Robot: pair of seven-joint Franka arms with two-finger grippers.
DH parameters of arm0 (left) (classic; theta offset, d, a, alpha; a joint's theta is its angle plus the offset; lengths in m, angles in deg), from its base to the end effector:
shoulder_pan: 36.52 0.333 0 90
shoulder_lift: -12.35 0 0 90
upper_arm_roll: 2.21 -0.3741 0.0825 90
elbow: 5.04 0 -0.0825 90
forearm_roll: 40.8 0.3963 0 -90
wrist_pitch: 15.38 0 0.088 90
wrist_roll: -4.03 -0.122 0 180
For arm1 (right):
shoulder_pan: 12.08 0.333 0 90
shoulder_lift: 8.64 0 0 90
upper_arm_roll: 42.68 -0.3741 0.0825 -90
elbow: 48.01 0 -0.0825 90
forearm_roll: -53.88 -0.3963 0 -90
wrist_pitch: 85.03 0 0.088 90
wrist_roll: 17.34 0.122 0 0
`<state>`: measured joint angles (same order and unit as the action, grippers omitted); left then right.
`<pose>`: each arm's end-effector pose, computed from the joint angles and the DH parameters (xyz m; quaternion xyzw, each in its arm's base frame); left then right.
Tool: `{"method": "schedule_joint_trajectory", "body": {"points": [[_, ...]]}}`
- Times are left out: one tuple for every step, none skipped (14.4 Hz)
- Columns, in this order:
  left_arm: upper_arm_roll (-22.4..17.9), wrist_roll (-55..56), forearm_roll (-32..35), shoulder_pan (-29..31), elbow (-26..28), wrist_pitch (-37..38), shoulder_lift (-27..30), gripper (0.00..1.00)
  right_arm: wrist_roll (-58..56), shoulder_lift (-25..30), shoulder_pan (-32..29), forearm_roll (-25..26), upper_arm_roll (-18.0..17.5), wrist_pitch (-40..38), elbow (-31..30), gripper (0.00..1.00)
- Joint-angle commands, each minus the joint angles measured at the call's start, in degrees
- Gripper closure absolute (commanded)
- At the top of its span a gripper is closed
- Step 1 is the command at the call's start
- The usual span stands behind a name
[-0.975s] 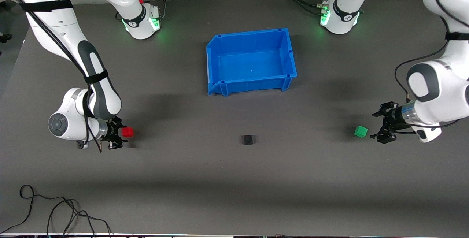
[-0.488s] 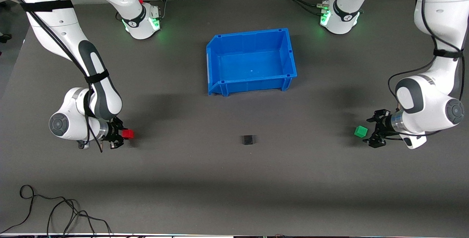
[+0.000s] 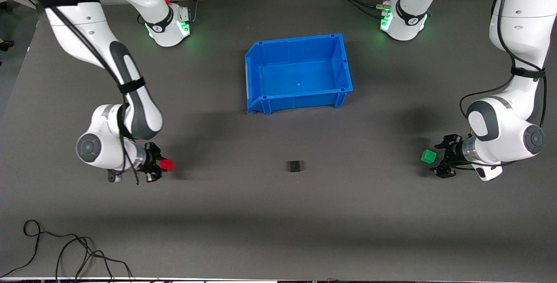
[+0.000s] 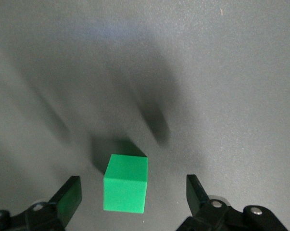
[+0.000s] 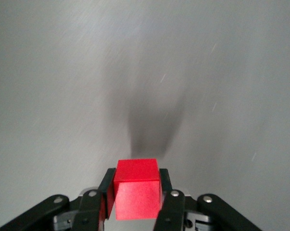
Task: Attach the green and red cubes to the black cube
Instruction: 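Close the right gripper on the red cube while the left gripper grasps green, then carry the red cube and the green cube toward the black cube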
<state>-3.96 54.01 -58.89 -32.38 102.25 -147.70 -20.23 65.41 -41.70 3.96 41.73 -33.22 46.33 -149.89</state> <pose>0.6595 0.0570 0.2225 0.8194 0.5606 -0.0974 0.0693 0.6863 0.0978 0.2573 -0.7479 0.6626 0.0407 0.0054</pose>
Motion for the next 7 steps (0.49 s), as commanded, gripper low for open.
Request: {"method": "schedule_joint_trajectory", "body": {"points": [[0.2,-1.6,-0.9,0.3,-1.6,0.1,-1.2,0.19,7.0,-1.8,3.3,-1.1,0.5,-2.5,6.7,1.0],[0.2,-1.6,-0.9,0.2,-1.6,0.1,-1.1,0.19,9.0,-3.1,4.3,-2.0,0.4,-3.6,9.3,1.0],[0.2,-1.6,-0.9,0.2,-1.5,0.1,-1.2,0.23,10.5,-4.5,5.1,-3.9,0.4,-4.5,12.5,1.0],[0.2,-1.6,-0.9,0.2,-1.5,0.1,-1.2,0.31,11.8,-6.0,6.0,-6.3,0.4,-5.3,15.5,1.0],[0.2,-1.6,-0.9,0.2,-1.5,0.1,-1.2,0.4,13.3,-7.2,6.7,-7.7,0.4,-5.8,17.8,1.0],[0.2,-1.6,-0.9,0.2,-1.5,0.1,-1.2,0.47,15.1,-8.4,7.6,-8.1,0.3,-5.8,20.0,1.0],[0.2,-1.6,-0.8,0.1,-1.5,0.1,-1.2,0.55,16.8,-9.6,8.6,-8.1,0.3,-5.8,22.0,1.0]]}}
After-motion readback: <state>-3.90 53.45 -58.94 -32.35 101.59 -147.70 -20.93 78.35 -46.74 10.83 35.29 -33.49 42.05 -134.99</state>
